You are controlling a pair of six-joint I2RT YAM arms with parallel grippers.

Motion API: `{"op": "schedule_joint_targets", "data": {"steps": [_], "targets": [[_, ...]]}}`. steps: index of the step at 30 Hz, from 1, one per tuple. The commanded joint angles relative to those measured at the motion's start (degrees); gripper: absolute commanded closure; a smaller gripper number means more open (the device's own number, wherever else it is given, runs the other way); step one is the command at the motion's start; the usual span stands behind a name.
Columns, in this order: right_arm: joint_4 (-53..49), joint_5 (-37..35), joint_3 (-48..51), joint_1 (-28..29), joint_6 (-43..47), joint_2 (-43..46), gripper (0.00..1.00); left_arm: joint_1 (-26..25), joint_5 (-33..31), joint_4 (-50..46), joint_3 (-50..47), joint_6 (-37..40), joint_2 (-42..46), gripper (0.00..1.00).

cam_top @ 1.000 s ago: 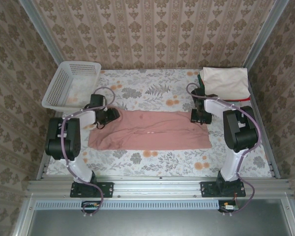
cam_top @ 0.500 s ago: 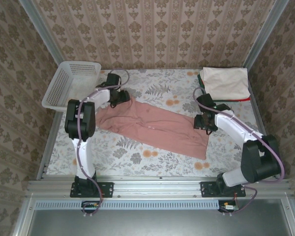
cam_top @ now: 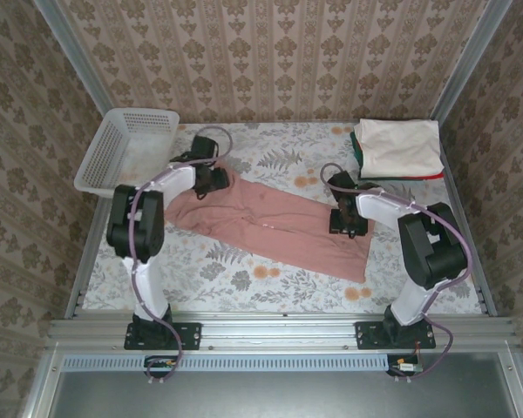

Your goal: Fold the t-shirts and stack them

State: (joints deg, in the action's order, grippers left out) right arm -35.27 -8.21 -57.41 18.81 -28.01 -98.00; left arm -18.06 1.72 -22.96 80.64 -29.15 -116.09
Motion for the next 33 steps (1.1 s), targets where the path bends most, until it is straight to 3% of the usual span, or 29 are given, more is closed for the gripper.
{"op": "schedule_joint_targets", "data": {"steps": [1, 6, 14, 19, 21, 23, 26, 30, 33], "targets": [[-0.8, 0.3, 4.4, 3.6, -6.0, 3.7, 0.48, 0.2, 2.1, 0.2, 3.5, -1.7, -6.8, 0.5], [1.3, 0.3, 10.5, 7.5, -10.6, 11.2, 0.48, 1.0, 3.1, -4.4, 15.6, -0.2, -15.7, 0.55], [-1.5, 4.7, 9.5, 17.2, -14.5, 10.3, 0.46, 1.0, 9.1, -10.7, 41.0, 1.2, -29.4, 0.6], [-5.8, -1.2, 4.3, 15.4, -11.6, 17.0, 0.42, 0.2, 12.2, -16.3, 59.2, 3.2, -34.6, 0.6], [-5.6, -3.4, 2.4, 14.2, -9.7, 17.4, 0.41, 0.3, 11.5, -18.7, 61.8, 3.8, -33.3, 0.54], [-4.6, -4.3, 1.6, 12.5, -7.3, 15.8, 0.41, 0.2, 10.0, -19.2, 58.4, 4.2, -29.4, 0.48], [-2.3, -4.2, 2.2, 9.9, -5.7, 11.4, 0.42, 0.1, 7.8, -15.2, 44.9, 4.8, -19.8, 0.43], [1.9, -1.5, 4.5, 10.7, -6.8, 6.2, 0.46, 1.4, 8.4, 1.2, 20.0, 2.5, -7.1, 0.4], [4.1, -1.1, 6.5, 13.0, -9.3, 4.7, 0.46, 1.5, 9.9, 5.6, 15.4, 1.6, -7.3, 0.41]]}}
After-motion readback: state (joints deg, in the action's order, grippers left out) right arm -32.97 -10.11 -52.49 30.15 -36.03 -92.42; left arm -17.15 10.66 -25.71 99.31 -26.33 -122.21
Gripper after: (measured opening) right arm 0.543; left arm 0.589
